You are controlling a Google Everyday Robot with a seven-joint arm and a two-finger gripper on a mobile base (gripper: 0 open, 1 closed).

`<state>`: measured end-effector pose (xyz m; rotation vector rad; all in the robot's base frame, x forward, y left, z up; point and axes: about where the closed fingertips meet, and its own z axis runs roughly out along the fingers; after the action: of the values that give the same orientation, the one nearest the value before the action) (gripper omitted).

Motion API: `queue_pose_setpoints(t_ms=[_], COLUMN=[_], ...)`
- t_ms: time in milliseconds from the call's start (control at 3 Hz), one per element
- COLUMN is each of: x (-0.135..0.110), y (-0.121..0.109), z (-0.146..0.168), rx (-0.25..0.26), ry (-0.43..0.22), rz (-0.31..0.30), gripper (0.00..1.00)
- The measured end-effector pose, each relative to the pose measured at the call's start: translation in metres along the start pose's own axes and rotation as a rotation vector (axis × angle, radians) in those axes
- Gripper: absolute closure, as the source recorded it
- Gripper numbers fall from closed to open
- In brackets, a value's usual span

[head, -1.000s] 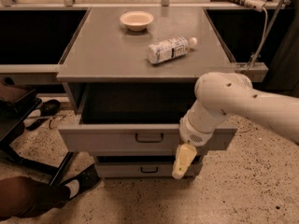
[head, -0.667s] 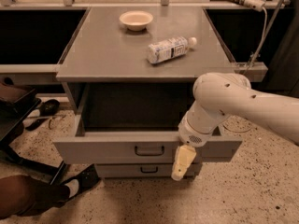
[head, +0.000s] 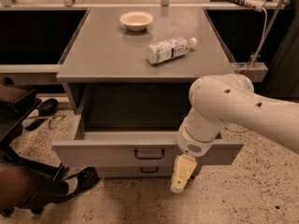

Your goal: Open top drawer

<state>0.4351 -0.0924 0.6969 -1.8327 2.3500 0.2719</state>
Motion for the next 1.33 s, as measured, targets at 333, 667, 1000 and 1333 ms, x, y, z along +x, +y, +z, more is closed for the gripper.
queue_pose_setpoints(t_ms=[333,667,1000,1333], x=[0.001,0.002,0.000,0.000], y=[0.006,0.022,0.083,0.083], z=[0.016,0.021,0.003,0.003], rx=[-0.061,-0.110,-0.157,-0.157], ry=[0.005,0.011,0.025,0.026], rz=[-0.003,-0.001,-0.012,-0.012], gripper=[0.00,0.00,0.00,0.00])
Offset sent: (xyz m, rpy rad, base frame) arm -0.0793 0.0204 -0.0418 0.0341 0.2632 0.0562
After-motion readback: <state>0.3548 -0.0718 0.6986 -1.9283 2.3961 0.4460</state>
